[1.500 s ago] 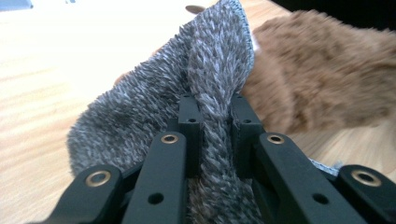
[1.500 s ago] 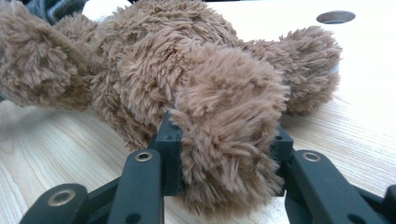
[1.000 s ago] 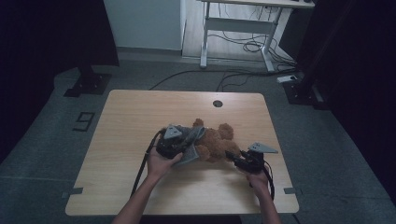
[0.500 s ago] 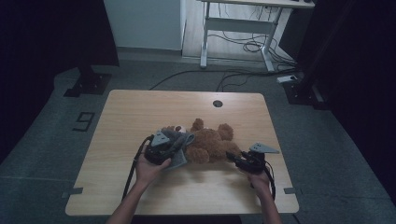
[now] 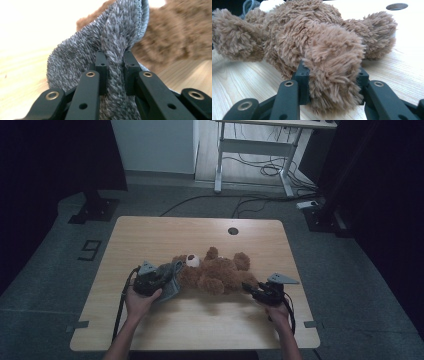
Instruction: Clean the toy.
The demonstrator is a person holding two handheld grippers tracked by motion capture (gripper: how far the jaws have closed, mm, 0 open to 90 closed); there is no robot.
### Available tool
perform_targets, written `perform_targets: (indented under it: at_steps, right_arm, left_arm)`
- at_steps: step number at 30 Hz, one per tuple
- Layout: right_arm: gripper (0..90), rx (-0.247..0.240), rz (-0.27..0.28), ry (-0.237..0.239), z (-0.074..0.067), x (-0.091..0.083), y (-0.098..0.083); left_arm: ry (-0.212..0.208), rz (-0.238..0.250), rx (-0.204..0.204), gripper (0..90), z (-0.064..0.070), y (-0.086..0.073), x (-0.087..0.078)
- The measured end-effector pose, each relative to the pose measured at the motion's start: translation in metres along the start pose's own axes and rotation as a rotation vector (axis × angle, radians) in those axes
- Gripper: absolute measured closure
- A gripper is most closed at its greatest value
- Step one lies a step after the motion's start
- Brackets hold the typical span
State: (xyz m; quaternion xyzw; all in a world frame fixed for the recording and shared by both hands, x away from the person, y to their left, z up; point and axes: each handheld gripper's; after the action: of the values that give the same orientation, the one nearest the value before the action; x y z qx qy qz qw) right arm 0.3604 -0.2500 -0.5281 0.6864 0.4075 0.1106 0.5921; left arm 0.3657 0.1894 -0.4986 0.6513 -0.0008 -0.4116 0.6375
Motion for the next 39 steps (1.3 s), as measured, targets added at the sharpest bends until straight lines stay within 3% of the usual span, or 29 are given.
perform_targets:
  at_steps: [3, 7, 10, 13, 17, 24, 27, 30, 33, 39]
  right_arm:
    - [61.2, 0.0, -0.001, 0.001, 0.0, 0.0, 0.0]
    - [61.2, 0.001, 0.001, 0.001, 0.0, 0.0, 0.0]
    - [61.2, -0.002, 0.004, 0.002, 0.0, 0.0, 0.0]
    - [61.3, 0.0, 0.005, 0.001, 0.0, 0.001, 0.0]
    - [61.3, -0.002, 0.004, -0.001, -0.001, 0.001, 0.0]
    - [61.2, -0.001, 0.003, 0.0, -0.001, 0.001, 0.0]
    - [61.3, -0.002, 0.002, 0.0, -0.001, 0.001, 0.0]
    - [61.3, 0.001, 0.002, 0.001, 0.0, 0.001, 0.0]
    - [61.2, -0.001, -0.005, 0.0, 0.0, 0.001, 0.0]
    - [61.0, -0.003, -0.004, -0.001, 0.0, 0.001, 0.0]
  left_arm:
    - [0.015, -0.024, -0.026, 77.8, -0.008, -0.008, 0.003]
    - [0.004, 0.022, -0.046, 77.7, -0.007, -0.006, -0.009]
    - [-0.032, 0.09, -0.025, 77.7, 0.004, 0.01, -0.024]
    - [-0.056, 0.109, 0.026, 77.7, 0.019, 0.029, -0.028]
    - [-0.111, 0.112, 0.041, 77.7, 0.035, 0.051, -0.012]
    - [-0.209, 0.062, 0.131, 77.8, 0.083, 0.078, 0.034]
    - [-0.246, 0.024, 0.137, 77.8, 0.095, 0.076, 0.05]
    - [-0.256, -0.01, 0.14, 77.7, 0.1, 0.066, 0.061]
    - [-0.269, -0.01, 0.106, 77.7, 0.094, 0.059, 0.061]
    - [-0.238, -0.032, 0.089, 77.7, 0.077, 0.046, 0.049]
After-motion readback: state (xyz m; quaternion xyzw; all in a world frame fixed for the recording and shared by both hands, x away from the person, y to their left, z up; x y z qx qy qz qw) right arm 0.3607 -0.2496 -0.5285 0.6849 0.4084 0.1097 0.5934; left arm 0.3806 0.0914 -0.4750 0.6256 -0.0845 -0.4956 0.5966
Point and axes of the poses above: each handheld gripper's, and its own axes: x roughly forward along the jaws, y roughly out of its top, z roughly to its right, and after that the axes turned 3 degrees about z, right-handed
